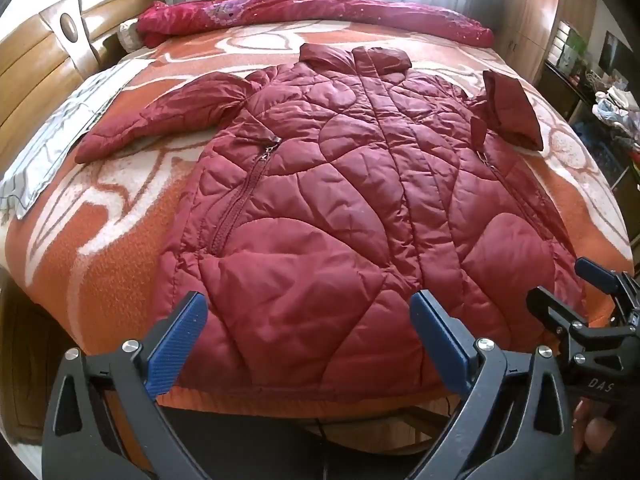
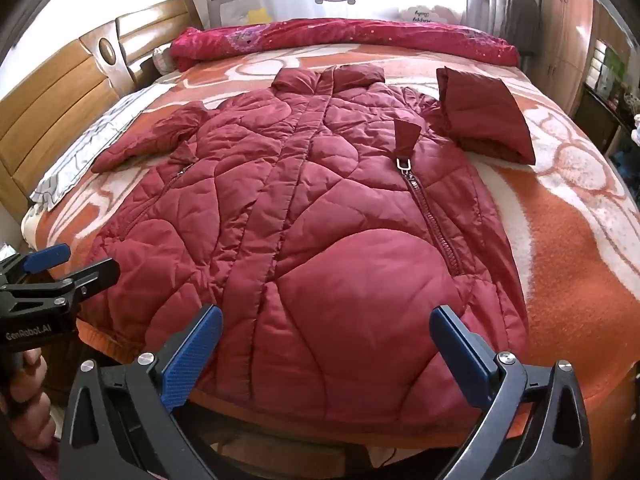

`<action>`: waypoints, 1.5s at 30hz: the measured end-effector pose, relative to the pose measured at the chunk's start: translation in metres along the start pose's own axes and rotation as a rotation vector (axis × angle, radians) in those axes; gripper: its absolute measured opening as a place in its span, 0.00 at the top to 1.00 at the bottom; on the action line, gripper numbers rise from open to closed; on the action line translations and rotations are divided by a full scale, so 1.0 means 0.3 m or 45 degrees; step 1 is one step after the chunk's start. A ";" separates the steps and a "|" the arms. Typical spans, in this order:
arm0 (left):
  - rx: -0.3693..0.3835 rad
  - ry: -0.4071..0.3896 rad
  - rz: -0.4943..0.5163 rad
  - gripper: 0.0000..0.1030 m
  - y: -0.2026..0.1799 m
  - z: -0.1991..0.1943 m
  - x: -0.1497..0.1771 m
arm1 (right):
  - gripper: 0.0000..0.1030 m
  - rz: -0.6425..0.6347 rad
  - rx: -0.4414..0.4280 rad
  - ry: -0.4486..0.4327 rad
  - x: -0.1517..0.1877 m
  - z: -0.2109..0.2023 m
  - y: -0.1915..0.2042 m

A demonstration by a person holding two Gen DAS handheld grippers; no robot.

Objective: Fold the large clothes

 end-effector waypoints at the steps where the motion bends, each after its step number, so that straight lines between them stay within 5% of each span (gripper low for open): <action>1: -0.002 0.000 -0.004 0.01 -0.001 0.000 0.001 | 0.00 -0.001 0.002 0.001 -0.001 0.000 0.001; 45: -0.027 0.008 0.037 0.01 0.003 0.045 0.038 | 0.00 0.004 0.004 -0.006 -0.008 0.020 0.014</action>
Point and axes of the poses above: each gripper's, at about its wrist camera, not at the fingertips, and z roughly the way its jaws point, y to its left, x to its underside, the point moved 8 cm from there along z, roughly the way its jaws point, and after that the axes turned 15 degrees about -y, right-handed, at the moved point
